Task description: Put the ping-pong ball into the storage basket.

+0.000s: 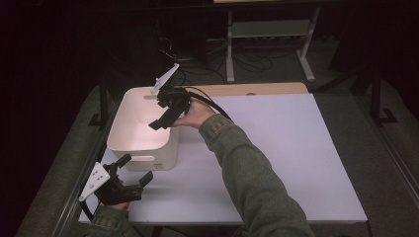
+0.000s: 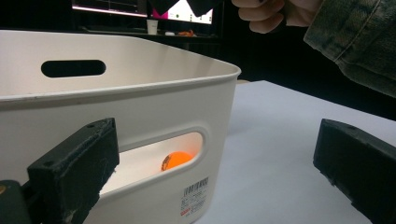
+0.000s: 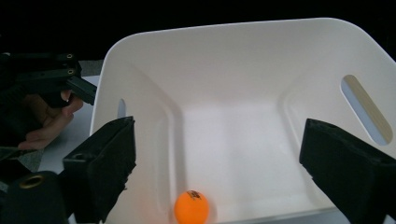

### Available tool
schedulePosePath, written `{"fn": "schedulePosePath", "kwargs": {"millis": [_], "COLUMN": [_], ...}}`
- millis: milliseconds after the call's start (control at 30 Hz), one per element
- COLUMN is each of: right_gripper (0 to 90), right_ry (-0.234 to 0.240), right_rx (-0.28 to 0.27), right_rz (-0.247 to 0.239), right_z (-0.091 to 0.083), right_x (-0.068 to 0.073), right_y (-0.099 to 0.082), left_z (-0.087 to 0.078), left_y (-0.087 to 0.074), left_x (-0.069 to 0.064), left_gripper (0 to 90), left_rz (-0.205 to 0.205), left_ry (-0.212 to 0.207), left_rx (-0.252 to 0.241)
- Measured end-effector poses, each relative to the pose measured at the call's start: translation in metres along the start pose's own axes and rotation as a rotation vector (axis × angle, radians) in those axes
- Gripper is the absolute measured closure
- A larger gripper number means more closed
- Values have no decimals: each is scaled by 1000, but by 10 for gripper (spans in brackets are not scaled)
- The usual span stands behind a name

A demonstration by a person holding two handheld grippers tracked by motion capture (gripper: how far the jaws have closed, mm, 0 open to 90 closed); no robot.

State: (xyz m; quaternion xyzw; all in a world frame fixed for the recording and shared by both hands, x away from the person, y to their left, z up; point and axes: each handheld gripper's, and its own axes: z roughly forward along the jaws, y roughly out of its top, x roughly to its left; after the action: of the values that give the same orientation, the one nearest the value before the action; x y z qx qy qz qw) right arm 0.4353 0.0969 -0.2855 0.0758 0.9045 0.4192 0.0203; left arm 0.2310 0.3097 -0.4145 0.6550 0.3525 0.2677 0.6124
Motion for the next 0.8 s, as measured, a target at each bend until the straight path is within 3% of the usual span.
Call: {"fn": "schedulePosePath", "kwargs": {"millis": [333,800], "right_gripper": [11,4], "right_ry": [-36,-71], "right_rx": [1,-23], "right_rz": [16,36], "right_z": [-14,-39], "right_x": [-1,-4], "right_y": [-10,-26], "left_z": [0,0], "left_y": [0,0], "left_x": [0,0], "left_gripper": [0,0], "left_rz": [2,4], "left_ry": [1,6], "left_rx": [1,-2]}}
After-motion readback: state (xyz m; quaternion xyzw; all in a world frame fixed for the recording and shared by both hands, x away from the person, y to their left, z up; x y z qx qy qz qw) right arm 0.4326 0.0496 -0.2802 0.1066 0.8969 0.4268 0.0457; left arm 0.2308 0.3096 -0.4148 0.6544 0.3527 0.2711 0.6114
